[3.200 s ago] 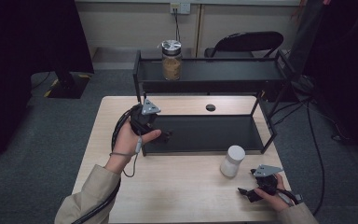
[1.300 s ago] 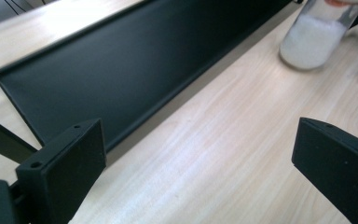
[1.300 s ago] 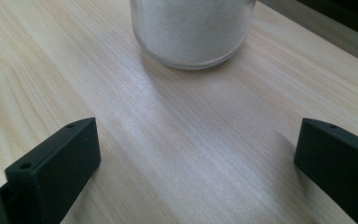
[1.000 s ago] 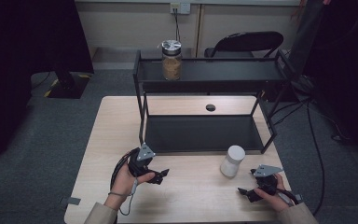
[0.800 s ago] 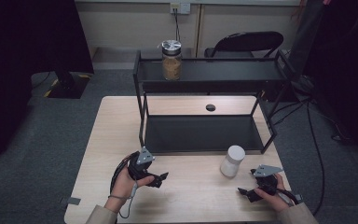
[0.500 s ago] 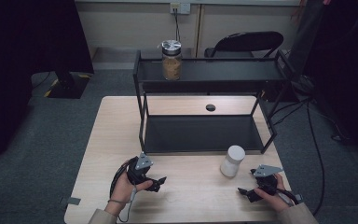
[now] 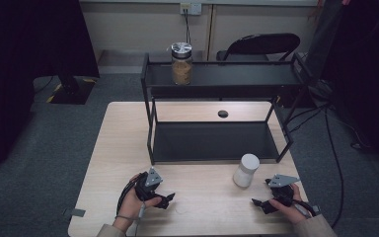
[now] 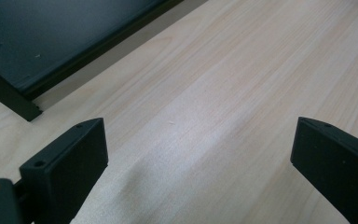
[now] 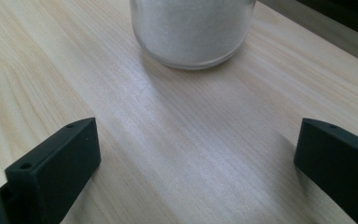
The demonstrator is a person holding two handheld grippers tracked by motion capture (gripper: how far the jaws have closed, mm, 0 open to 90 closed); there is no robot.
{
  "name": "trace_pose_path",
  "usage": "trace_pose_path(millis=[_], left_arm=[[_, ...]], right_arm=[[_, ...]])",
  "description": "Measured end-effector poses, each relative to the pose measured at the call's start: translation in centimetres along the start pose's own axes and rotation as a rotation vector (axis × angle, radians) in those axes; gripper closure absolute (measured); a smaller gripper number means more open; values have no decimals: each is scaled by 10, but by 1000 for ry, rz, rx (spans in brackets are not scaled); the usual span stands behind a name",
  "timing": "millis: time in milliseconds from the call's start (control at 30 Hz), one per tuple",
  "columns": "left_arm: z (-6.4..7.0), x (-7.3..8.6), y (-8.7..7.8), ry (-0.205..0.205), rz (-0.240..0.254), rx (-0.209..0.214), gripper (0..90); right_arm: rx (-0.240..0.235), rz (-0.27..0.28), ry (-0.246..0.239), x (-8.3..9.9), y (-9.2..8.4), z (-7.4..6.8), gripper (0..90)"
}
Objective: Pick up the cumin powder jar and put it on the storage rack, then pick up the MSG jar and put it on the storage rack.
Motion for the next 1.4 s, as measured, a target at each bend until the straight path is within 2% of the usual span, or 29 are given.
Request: trace_pose_path(millis=[433,633,800,1000,1400], left_arm=[[9,9,8,44,-69,-8,35],[9,11,8,35,-64,-6,34],[5,16,7,-1,-51,-4,22],[4,20,7,-7,-35,-3,2],[4,21,7,-10,-35,-3,0]], right_arm=[[0,0,0,0,0,0,0],[0,0,0,0,0,0,0],[0,0,0,0,0,0,0],[0,0,0,0,0,0,0],[-2,0,-2,-1,1,0,0]])
Point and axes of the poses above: each handheld gripper's, and its own axes: y roughly forward along the jaws, x roughly out of its underside, z roughly to its right, the point moved 1 cm from there along y, roughly forward along the jaws, and after that the axes turned 15 degrees about z, right-handed, at the moved point
